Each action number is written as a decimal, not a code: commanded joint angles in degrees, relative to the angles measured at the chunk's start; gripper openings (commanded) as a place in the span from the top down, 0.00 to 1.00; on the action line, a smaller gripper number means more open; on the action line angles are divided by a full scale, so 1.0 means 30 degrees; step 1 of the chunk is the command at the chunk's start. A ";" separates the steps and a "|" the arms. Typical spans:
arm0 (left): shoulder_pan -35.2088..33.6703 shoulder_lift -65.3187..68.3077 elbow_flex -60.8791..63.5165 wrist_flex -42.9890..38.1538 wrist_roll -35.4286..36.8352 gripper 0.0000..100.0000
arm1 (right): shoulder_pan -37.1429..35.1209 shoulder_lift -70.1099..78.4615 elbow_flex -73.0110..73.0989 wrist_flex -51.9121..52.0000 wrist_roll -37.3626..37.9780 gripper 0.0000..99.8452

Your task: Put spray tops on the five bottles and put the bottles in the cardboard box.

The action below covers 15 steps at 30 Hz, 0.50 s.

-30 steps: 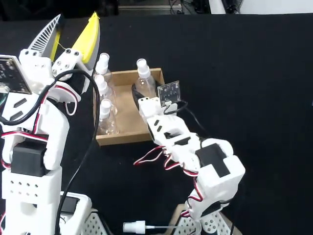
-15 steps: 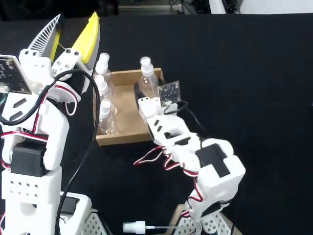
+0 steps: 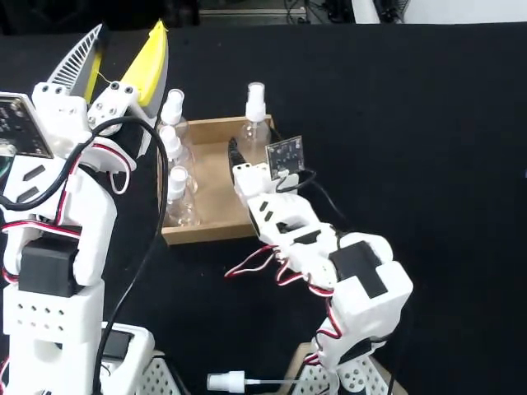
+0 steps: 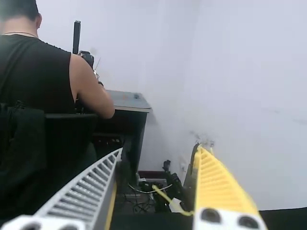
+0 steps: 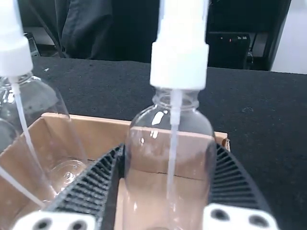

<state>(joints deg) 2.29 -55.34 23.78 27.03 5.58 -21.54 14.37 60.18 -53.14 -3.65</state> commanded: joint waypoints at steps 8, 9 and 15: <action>-0.0103 -0.0264 -0.0044 -0.0410 0.0176 0.78 | -0.1114 -0.0190 -0.0601 -0.0586 -0.0029 0.79; -0.0103 -0.0264 -0.0044 -0.0410 0.0176 0.78 | -0.1114 -0.0190 -0.0601 -0.0586 -0.0029 0.79; -0.0103 -0.0264 -0.0044 -0.0410 0.0176 0.78 | -0.0996 -0.0190 -0.0630 -0.0615 -0.0029 0.96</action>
<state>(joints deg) 2.29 -55.34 23.78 27.03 5.58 -23.82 14.37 60.18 -53.14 -3.65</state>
